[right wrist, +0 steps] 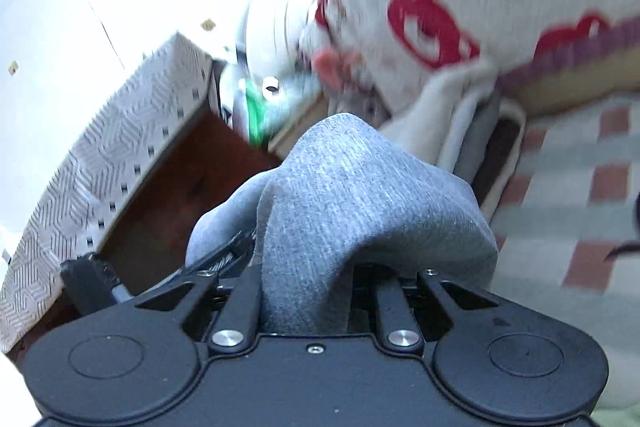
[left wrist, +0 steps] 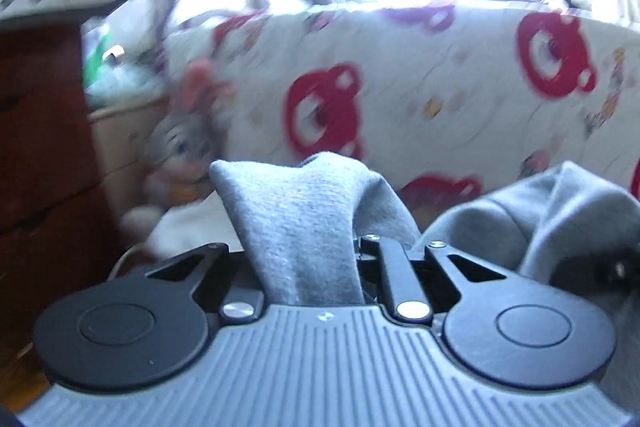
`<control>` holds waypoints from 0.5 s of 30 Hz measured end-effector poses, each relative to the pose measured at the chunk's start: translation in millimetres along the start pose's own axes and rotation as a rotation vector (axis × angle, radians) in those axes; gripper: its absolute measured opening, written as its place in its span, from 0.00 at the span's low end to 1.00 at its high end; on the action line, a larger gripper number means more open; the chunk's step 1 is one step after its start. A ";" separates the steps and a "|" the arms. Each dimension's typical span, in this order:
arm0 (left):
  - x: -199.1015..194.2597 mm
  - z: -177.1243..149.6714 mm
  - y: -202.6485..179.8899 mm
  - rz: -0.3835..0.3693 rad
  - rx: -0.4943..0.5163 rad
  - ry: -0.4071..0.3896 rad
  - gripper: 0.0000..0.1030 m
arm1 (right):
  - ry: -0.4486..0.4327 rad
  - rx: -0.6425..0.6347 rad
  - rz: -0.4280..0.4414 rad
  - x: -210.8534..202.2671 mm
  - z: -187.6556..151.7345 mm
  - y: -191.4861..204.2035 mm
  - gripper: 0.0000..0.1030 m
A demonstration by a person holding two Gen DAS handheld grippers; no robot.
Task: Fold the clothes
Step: 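Lift the grey sweatshirt with both grippers and shake it out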
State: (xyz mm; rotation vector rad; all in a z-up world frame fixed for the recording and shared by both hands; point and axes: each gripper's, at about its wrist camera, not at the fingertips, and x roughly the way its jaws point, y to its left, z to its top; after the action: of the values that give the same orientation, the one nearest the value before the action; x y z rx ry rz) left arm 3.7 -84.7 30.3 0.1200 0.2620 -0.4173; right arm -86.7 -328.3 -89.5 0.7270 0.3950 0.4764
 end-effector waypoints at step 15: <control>31.4 176.9 -211.1 -0.539 0.207 -0.199 0.12 | -0.483 -0.264 -0.370 -212.2 130.4 57.9 0.16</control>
State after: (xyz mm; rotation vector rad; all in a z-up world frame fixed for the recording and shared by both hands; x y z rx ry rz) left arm -16.2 -318.2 178.4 0.2107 0.0493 -0.9866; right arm -212.2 -474.9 78.2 0.4749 0.0063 -0.0060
